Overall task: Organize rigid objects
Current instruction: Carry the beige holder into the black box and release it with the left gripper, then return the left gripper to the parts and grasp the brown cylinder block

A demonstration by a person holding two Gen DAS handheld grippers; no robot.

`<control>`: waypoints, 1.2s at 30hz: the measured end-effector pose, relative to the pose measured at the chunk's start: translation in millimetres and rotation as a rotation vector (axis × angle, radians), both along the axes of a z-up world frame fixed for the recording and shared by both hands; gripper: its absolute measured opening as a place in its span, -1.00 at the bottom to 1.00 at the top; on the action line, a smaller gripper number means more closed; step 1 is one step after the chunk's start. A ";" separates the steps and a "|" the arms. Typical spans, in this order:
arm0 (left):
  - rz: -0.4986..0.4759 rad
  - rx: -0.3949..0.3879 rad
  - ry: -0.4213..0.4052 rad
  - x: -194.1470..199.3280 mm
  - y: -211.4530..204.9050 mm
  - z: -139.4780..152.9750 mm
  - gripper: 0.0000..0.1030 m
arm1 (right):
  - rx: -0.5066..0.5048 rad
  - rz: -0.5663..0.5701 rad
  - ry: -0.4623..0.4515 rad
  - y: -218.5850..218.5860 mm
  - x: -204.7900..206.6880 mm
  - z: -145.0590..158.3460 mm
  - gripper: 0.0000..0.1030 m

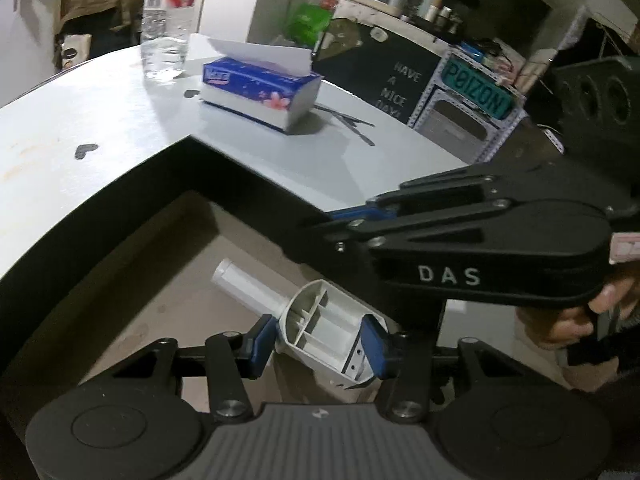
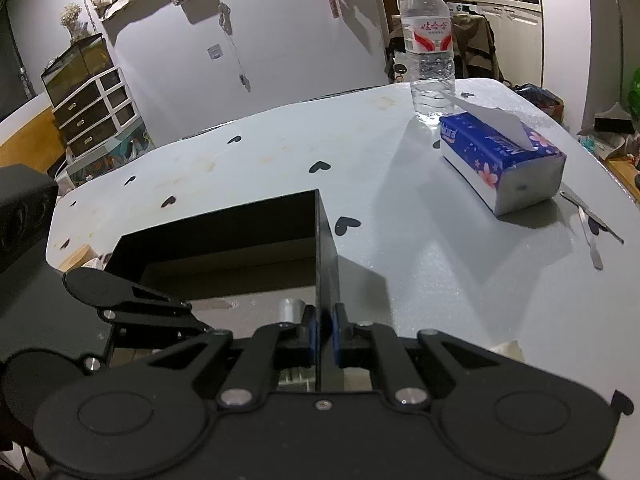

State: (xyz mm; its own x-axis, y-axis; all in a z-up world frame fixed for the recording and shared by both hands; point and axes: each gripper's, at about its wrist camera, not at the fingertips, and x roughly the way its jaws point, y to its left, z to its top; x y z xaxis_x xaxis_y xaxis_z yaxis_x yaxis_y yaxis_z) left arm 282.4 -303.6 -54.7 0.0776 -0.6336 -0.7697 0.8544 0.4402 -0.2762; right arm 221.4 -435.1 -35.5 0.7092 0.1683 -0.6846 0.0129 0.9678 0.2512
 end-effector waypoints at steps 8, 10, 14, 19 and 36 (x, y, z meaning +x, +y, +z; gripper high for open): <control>0.029 -0.009 0.036 4.2 5.5 -1.4 0.18 | -0.001 -0.007 0.001 0.4 0.3 -0.6 -0.84; 0.046 -0.020 0.035 4.5 8.6 1.2 0.47 | -0.001 -0.010 0.001 0.4 0.0 -0.6 -0.84; 0.071 -0.036 0.009 -1.1 17.3 12.1 0.71 | -0.004 -0.018 0.003 2.0 0.0 -0.1 -0.84; 0.109 -0.065 -0.063 -17.7 36.6 30.2 0.90 | 0.001 -0.030 0.002 2.1 -1.2 -0.5 -0.85; 0.626 -0.114 -0.329 -70.5 151.4 49.7 1.00 | 0.031 -0.079 -0.009 2.3 -5.6 -1.6 -0.84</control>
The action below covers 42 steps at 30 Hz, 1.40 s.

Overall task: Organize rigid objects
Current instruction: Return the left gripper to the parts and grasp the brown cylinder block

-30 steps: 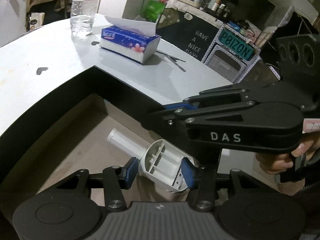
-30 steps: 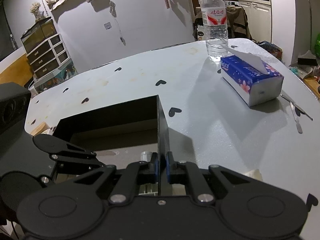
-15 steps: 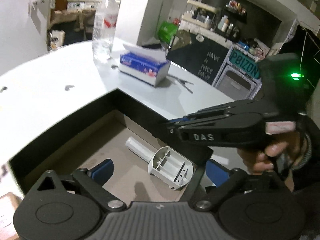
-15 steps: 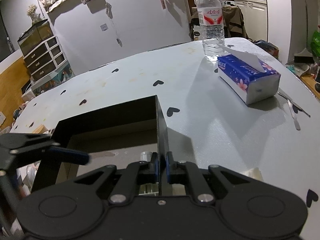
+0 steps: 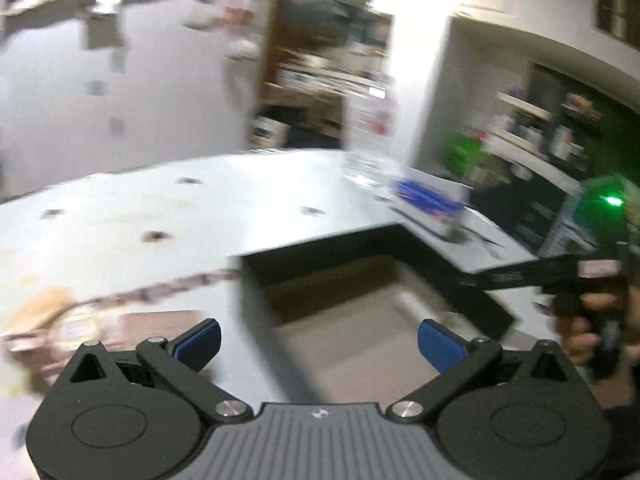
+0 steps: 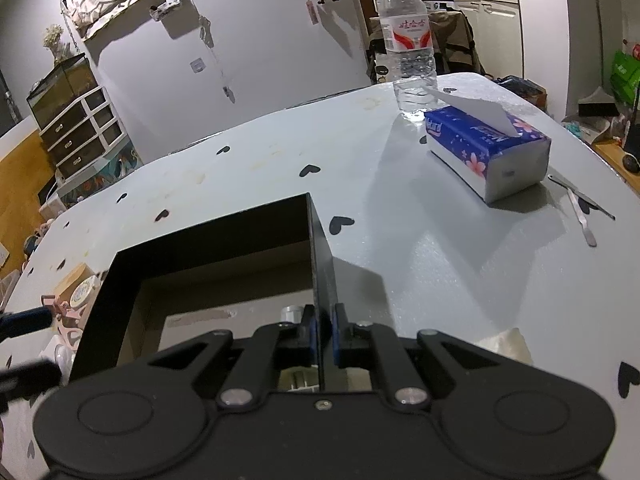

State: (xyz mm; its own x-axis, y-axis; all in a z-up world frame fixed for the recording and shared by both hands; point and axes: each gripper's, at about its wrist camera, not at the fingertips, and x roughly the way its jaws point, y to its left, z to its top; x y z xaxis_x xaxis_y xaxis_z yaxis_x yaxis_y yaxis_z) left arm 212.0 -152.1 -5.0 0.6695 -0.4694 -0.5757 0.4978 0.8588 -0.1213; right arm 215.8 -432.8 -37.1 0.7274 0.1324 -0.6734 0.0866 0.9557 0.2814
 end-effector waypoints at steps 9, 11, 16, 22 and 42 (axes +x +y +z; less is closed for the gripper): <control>0.349 0.002 0.029 -8.7 69.3 -13.3 1.00 | 0.016 -0.014 -0.001 -1.7 -0.9 -0.9 -0.83; 0.405 0.010 0.029 -12.6 83.3 -16.2 1.00 | 0.020 -0.017 0.000 -2.1 -0.9 -0.9 -0.83; 0.492 0.068 0.065 -18.5 110.4 -28.1 1.00 | 0.014 -0.020 0.001 -0.8 -1.0 -1.0 -0.83; 0.541 0.086 0.100 -28.9 144.3 -36.4 0.76 | 0.014 -0.024 -0.001 0.0 -1.0 -1.4 -0.83; 0.522 0.091 0.130 -10.2 148.3 -46.9 -0.33 | 0.013 -0.037 0.001 1.6 -0.7 -1.0 -0.83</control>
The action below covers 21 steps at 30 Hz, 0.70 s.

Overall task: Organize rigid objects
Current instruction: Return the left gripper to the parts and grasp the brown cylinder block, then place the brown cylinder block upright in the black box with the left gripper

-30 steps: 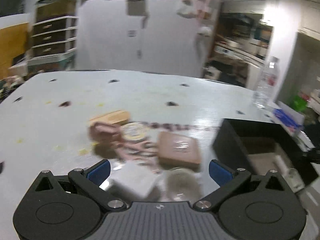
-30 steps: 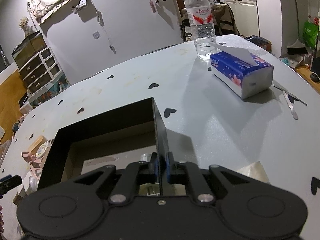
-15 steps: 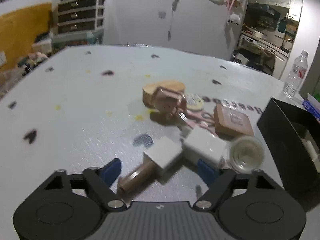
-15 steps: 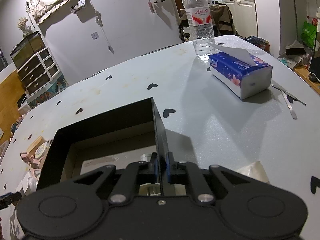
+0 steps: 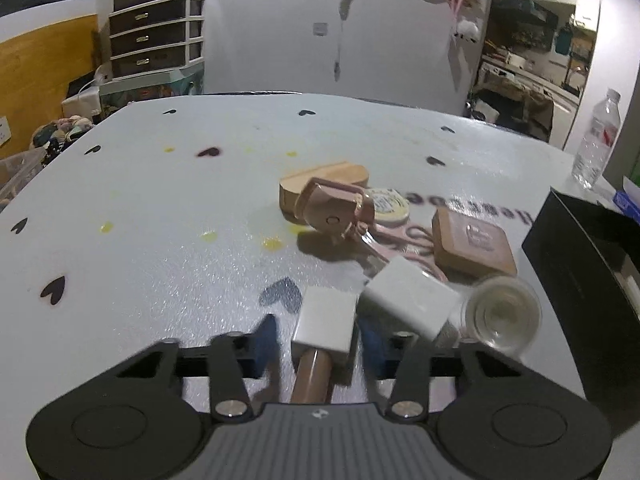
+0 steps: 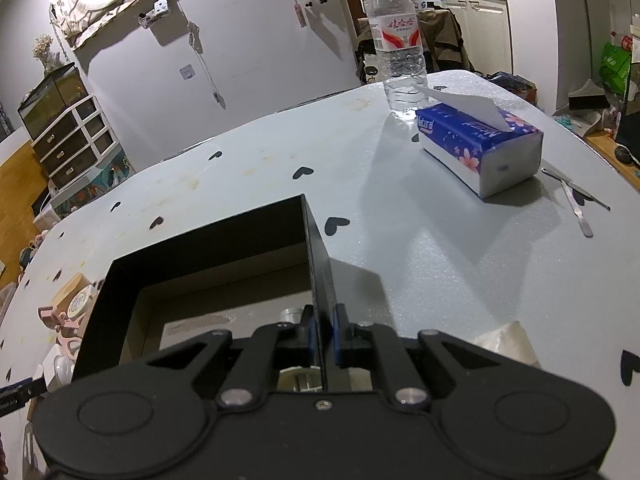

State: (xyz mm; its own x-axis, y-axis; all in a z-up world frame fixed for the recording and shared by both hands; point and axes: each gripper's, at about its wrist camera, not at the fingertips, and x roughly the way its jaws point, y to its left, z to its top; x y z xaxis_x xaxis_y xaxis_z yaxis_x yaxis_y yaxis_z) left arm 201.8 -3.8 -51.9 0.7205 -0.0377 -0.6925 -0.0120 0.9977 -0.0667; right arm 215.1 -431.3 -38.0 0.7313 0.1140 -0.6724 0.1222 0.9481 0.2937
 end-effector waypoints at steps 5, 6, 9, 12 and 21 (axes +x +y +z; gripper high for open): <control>0.029 -0.029 -0.028 -1.4 4.0 -1.9 -0.34 | -0.003 0.001 0.001 -0.4 0.3 -0.1 -0.83; 0.049 -0.028 -0.030 -2.0 5.9 -1.5 -0.34 | -0.002 0.001 0.001 -0.4 0.2 -0.2 -0.83; 0.115 -0.043 -0.051 -5.1 13.5 5.2 -0.36 | -0.003 0.004 0.001 -1.1 0.1 -0.2 -0.83; 0.123 -0.120 -0.101 -7.6 13.2 21.3 -0.38 | -0.004 0.004 0.001 -1.0 0.1 -0.2 -0.83; -0.202 -0.358 -0.169 13.7 -65.5 61.8 -0.38 | -0.010 0.001 -0.001 0.9 0.1 -0.7 -0.83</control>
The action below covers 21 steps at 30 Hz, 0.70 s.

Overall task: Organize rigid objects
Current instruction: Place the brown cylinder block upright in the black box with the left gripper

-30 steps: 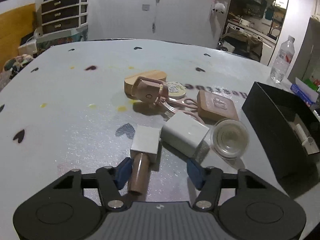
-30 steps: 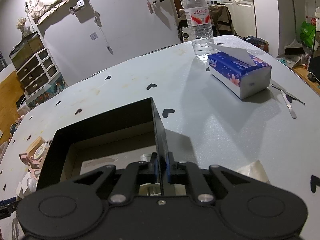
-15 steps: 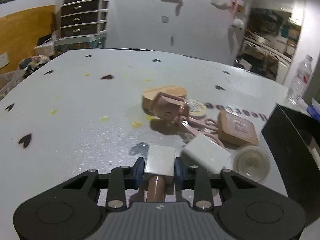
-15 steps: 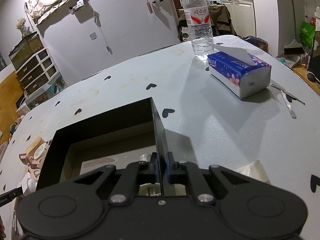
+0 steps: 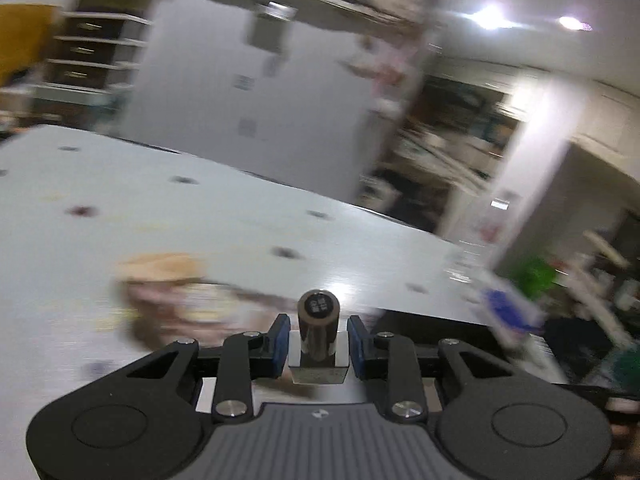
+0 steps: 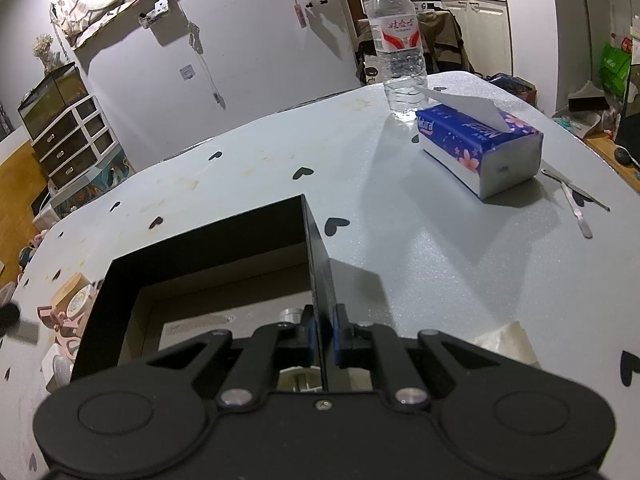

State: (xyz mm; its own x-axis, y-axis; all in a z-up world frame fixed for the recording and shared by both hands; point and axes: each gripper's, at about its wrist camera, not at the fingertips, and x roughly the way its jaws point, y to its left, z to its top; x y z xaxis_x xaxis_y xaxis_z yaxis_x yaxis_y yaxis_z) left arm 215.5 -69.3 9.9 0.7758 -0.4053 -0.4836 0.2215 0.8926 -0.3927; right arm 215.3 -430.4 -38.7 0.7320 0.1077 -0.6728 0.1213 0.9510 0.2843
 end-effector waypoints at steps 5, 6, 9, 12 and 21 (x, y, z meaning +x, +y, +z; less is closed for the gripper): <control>-0.225 -0.020 0.056 21.6 -69.8 -2.8 -0.38 | 0.000 0.001 -0.002 -0.4 -0.1 0.4 -0.83; -0.254 -0.022 0.084 26.9 -83.0 -5.8 -0.38 | 0.000 0.001 -0.002 -0.1 -0.5 0.4 -0.83; -0.293 -0.008 0.149 40.4 -115.7 -16.6 -0.38 | -0.001 0.003 -0.005 0.1 -1.1 0.4 -0.83; -0.282 0.001 0.196 49.9 -140.0 -26.3 -0.38 | 0.003 0.003 -0.006 -0.3 -1.1 0.2 -0.83; -0.271 0.114 0.222 79.4 -183.3 -39.9 -0.38 | 0.021 0.006 -0.015 -3.7 -2.2 -1.0 -0.82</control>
